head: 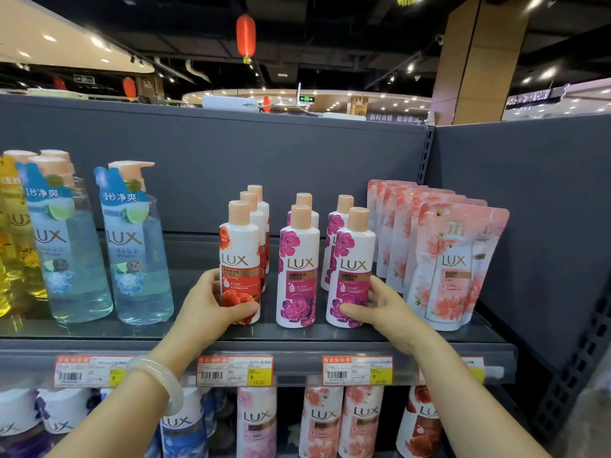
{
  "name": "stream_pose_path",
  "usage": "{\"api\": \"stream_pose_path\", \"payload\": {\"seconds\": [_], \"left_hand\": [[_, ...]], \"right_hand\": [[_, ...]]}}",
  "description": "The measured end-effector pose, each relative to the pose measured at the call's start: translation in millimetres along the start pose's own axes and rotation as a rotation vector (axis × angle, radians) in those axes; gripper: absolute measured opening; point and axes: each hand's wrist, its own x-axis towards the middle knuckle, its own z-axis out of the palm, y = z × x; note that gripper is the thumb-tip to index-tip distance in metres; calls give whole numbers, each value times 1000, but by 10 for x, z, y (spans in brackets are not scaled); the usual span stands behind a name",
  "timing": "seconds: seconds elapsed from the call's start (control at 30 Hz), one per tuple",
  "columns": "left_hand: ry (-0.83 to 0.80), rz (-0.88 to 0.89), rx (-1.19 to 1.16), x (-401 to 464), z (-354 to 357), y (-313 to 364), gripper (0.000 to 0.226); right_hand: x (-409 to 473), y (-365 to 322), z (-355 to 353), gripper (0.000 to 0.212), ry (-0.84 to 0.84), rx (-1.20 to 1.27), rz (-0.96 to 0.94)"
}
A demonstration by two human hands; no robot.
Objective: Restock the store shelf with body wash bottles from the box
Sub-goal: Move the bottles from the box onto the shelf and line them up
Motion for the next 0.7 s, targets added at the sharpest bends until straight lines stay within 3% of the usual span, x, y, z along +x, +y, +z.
{"api": "stream_pose_path", "payload": {"seconds": [0.3, 0.6, 0.7], "left_hand": [[29, 5, -50, -5, 12, 5, 75], [19, 21, -82, -16, -1, -1, 74], [16, 31, -98, -24, -11, 9, 74]], "right_hand": [[179, -108, 17, 33, -41, 202, 20], [206, -82, 26, 31, -53, 199, 32], [175, -72, -5, 41, -46, 204, 16]]}}
